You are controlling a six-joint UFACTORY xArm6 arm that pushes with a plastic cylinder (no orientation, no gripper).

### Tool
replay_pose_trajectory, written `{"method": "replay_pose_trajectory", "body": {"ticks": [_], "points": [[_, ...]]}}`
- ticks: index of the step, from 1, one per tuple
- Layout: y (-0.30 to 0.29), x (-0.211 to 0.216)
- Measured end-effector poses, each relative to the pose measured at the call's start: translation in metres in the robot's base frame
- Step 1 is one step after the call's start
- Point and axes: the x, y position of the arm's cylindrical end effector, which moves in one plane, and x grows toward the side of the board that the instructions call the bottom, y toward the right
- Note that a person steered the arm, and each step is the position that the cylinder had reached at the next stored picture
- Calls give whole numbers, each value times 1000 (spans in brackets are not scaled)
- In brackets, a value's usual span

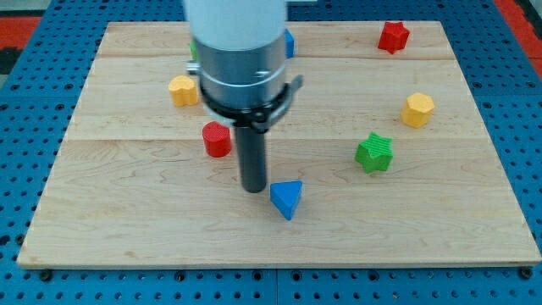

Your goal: Move the green star a little bit up

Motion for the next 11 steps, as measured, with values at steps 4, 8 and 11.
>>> {"method": "replay_pose_trajectory", "body": {"ticks": [4, 8, 11], "points": [[119, -5], [153, -5], [153, -38]]}}
